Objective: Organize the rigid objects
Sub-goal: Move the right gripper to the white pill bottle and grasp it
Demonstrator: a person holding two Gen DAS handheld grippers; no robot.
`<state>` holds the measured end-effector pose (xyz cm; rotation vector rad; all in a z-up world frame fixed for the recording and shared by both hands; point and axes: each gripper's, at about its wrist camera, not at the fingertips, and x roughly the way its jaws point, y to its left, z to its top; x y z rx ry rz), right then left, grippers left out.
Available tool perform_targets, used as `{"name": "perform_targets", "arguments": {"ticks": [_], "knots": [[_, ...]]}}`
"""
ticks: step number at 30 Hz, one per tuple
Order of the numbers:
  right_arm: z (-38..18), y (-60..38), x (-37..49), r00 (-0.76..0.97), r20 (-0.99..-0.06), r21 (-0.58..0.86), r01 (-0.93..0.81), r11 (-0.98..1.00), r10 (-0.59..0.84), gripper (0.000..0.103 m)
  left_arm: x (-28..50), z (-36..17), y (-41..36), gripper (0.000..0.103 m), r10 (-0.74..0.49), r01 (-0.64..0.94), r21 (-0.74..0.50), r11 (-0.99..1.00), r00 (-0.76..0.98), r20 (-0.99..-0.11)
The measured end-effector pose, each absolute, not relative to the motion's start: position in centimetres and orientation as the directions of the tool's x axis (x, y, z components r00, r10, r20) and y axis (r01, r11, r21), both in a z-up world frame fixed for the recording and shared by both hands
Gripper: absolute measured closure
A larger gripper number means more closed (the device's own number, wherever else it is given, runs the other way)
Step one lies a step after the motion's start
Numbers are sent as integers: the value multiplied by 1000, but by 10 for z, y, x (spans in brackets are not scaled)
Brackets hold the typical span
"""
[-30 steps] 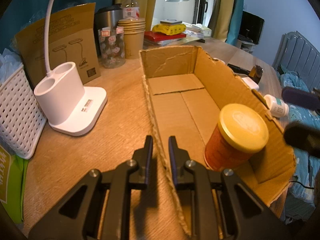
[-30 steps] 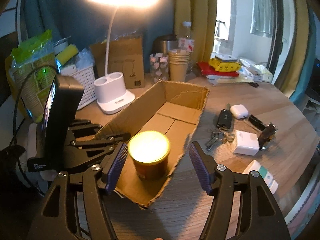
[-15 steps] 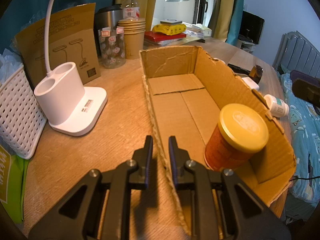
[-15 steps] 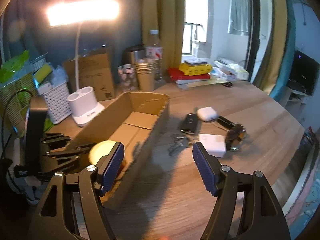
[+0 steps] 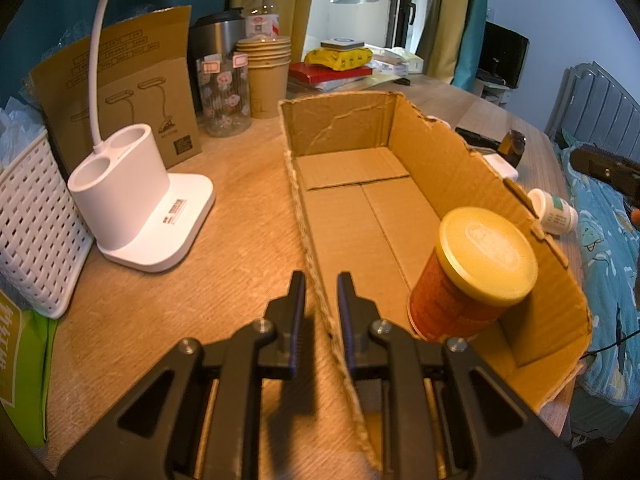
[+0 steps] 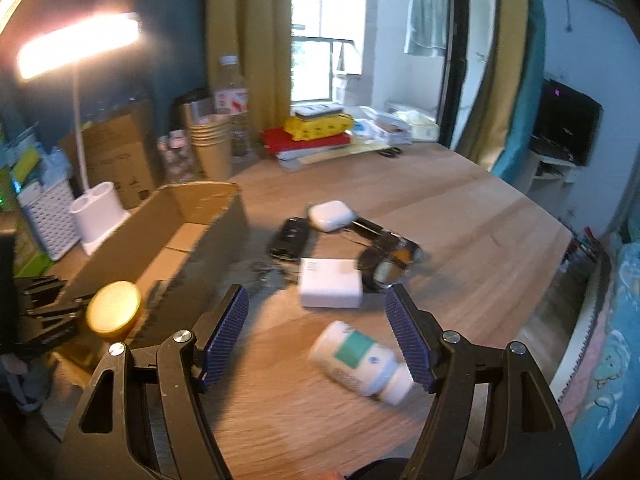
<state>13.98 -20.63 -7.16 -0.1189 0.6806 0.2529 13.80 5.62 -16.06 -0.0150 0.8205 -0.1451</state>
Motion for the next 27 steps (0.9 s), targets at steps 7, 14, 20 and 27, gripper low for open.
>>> {"name": "perform_targets", "arguments": {"ticks": [7, 14, 20, 27], "knots": [[-84, -228, 151, 745, -652, -40, -218, 975, 140, 29, 139, -161, 56, 85, -134, 123, -69, 990, 672, -728], [-96, -240, 160, 736, -668, -49, -196, 979, 114, 29, 139, -162, 57, 85, -137, 123, -73, 990, 670, -730], [-114, -244, 170, 707, -700, -49, -190, 981, 102, 29, 140, -162, 57, 85, -137, 123, -73, 990, 670, -730], [-119, -246, 169, 691, -705, -3, -228, 974, 159, 29, 140, -163, 57, 85, -138, 123, -75, 990, 669, -730]]}}
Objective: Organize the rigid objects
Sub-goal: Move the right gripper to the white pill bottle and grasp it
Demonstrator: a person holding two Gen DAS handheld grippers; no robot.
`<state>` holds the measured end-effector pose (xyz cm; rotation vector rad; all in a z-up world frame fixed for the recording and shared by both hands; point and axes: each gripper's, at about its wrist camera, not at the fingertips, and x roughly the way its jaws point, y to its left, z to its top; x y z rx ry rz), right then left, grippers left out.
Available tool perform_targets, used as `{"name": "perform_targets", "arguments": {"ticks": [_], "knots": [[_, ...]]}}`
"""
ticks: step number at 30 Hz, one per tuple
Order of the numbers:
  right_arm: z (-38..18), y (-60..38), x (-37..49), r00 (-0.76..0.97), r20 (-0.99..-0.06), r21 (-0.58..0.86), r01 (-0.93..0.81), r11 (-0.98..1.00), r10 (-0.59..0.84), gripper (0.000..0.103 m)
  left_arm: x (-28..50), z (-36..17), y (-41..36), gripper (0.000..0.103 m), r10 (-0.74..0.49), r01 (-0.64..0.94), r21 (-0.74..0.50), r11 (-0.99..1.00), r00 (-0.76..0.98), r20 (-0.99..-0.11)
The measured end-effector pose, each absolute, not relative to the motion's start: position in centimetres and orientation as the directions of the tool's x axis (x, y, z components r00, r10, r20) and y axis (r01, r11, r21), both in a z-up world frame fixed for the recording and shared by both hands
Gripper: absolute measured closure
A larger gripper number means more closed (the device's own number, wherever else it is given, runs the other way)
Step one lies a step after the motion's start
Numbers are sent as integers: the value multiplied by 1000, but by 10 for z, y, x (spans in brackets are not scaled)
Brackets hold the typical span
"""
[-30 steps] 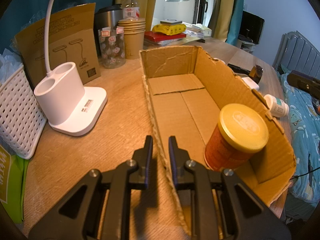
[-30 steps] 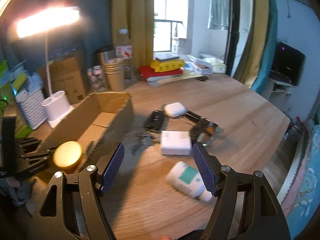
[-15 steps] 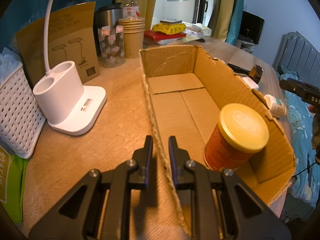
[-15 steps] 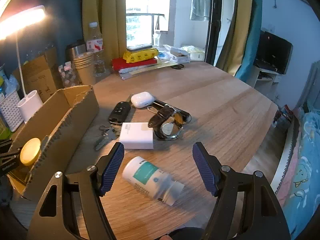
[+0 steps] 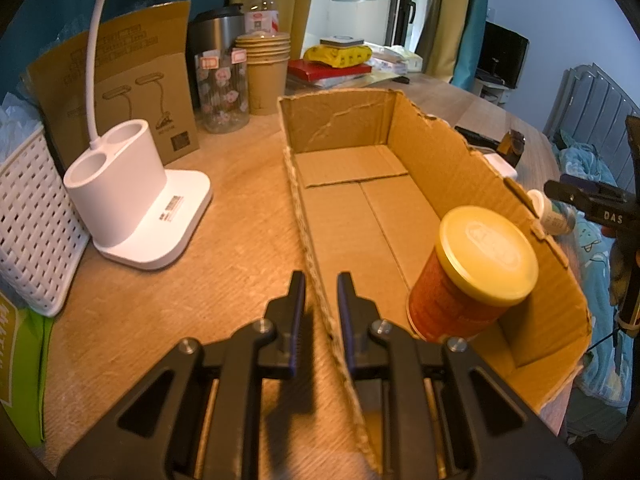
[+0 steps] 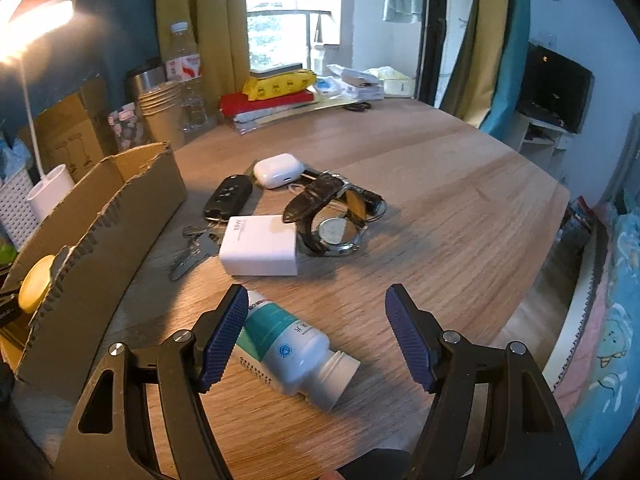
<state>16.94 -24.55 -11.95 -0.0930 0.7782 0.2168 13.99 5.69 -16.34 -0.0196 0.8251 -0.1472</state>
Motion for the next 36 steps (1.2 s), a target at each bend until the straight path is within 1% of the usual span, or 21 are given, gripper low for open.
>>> {"name": "perform_targets", "arguments": {"ticks": [6, 10, 17, 22, 24, 29, 36], "knots": [[-123, -239, 161, 656, -718, 35, -298, 954, 232, 29, 140, -163, 57, 85, -139, 123, -75, 990, 669, -731], [-132, -228, 157, 635, -742, 1, -322, 947, 216, 29, 140, -164, 57, 85, -138, 123, -75, 990, 668, -731], [-141, -215, 158, 616, -759, -10, -337, 942, 212, 30, 140, -163, 57, 85, -139, 123, -75, 990, 668, -731], [-146, -206, 160, 603, -774, -28, -338, 941, 194, 52, 140, -163, 57, 85, -139, 123, -75, 990, 668, -731], [-148, -205, 160, 595, -779, -25, -344, 939, 198, 56, 140, -163, 57, 85, -139, 123, -75, 990, 668, -731], [-147, -200, 158, 591, -778, -23, -363, 932, 211, 56, 140, -163, 57, 85, -138, 123, -75, 990, 668, -731], [-132, -195, 154, 611, -755, -16, -379, 925, 237, 57, 140, -163, 57, 85, -139, 123, -75, 990, 668, -731]]}}
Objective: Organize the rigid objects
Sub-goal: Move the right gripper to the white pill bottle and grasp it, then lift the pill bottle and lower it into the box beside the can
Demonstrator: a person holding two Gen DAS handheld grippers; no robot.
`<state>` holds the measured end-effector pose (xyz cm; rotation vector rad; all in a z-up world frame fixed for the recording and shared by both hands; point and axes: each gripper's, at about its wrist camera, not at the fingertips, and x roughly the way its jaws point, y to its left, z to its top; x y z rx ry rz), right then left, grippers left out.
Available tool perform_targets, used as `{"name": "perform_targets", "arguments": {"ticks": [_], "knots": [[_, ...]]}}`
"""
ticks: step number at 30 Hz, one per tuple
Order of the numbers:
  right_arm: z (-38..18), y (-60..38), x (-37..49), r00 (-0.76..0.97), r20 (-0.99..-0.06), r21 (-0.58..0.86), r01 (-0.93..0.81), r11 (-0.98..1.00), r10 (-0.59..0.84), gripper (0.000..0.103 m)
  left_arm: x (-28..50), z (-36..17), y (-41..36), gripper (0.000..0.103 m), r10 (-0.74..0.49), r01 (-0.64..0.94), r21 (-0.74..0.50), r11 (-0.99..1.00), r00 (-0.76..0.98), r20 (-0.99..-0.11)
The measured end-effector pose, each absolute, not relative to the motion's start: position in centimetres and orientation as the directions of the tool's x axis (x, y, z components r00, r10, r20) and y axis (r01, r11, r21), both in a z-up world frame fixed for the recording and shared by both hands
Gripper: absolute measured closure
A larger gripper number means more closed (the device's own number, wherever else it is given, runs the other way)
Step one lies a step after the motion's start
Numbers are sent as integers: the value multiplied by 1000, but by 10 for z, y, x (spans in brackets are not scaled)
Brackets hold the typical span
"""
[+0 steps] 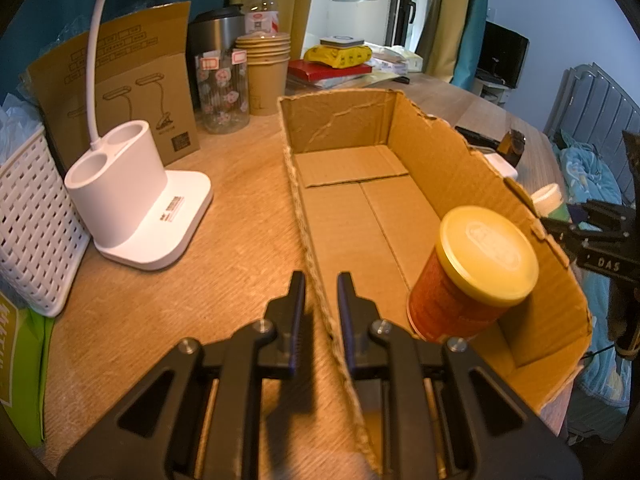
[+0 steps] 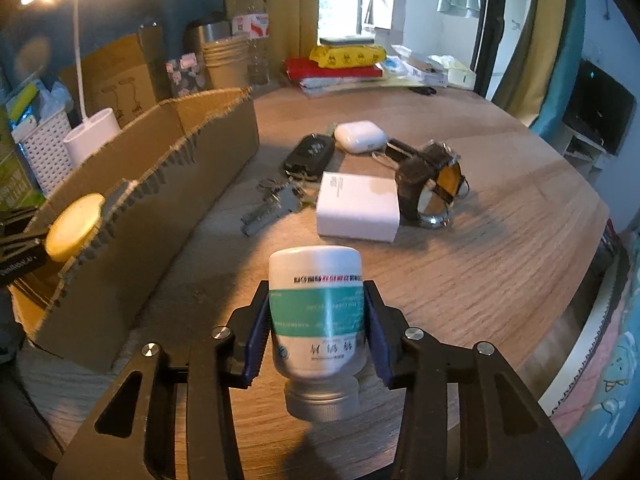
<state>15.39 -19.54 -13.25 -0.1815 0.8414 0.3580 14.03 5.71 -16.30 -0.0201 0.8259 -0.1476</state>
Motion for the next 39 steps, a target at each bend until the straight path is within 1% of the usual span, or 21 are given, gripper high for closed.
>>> {"name": "perform_targets", "arguments": {"ticks": [7, 27, 39], "knots": [[-116, -188, 150, 633, -721, 8, -399, 917, 281, 58, 140, -163, 57, 85, -139, 123, -75, 990, 668, -731], [-41, -151, 143, 686, -592, 40, -499, 866, 423, 58, 140, -163, 57, 85, -139, 123, -76, 990, 668, -731], [-28, -109, 145, 643, -564, 74, -586, 807, 519, 58, 140, -163, 57, 85, -140, 123, -77, 989, 668, -731]]}}
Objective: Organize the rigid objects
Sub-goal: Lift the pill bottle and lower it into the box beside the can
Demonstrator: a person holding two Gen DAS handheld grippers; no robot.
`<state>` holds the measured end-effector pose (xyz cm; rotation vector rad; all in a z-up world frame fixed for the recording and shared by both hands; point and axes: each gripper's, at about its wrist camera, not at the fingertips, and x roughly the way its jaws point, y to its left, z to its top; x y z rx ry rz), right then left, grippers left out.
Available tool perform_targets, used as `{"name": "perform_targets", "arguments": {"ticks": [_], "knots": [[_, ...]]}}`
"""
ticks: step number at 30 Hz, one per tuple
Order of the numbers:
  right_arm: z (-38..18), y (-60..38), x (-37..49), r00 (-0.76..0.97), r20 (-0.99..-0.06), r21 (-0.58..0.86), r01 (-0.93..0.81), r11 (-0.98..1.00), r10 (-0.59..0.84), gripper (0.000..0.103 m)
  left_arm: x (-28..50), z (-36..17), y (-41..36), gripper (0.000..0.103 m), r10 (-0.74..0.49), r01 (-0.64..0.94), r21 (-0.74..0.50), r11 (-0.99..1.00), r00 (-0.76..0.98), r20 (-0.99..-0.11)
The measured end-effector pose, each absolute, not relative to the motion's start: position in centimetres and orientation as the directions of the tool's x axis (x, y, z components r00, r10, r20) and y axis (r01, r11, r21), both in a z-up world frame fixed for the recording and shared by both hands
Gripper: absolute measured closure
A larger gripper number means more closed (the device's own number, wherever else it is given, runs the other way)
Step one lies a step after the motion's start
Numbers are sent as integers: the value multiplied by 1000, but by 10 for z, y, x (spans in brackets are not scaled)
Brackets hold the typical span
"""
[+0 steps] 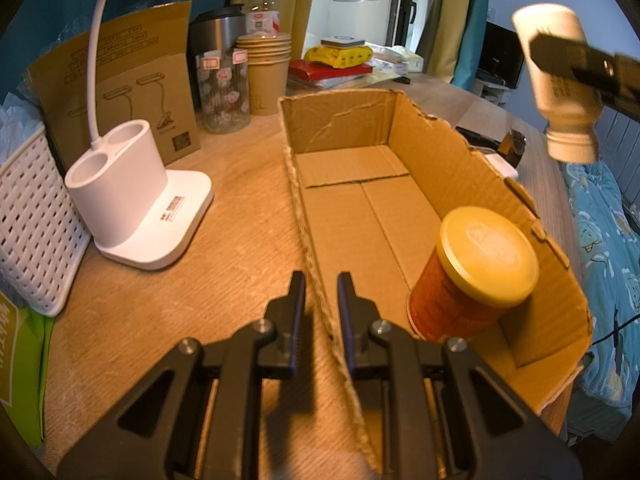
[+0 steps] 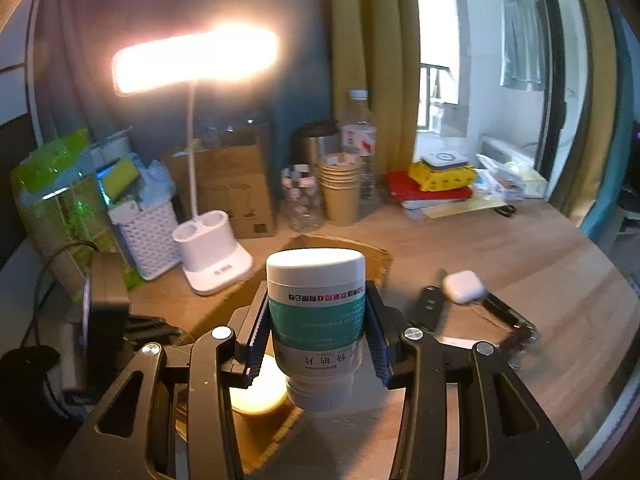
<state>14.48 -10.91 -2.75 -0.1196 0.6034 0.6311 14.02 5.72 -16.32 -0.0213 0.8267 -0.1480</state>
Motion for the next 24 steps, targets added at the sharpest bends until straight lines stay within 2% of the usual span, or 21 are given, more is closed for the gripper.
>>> {"name": "perform_targets", "arguments": {"ticks": [13, 24], "knots": [[-32, -75, 167, 563, -568, 211, -605, 768, 600, 58, 141, -164, 58, 85, -142, 123, -79, 989, 666, -732], [-57, -50, 186, 494, -641, 252, -587, 769, 588, 58, 141, -164, 58, 85, -141, 123, -78, 989, 667, -732]]}}
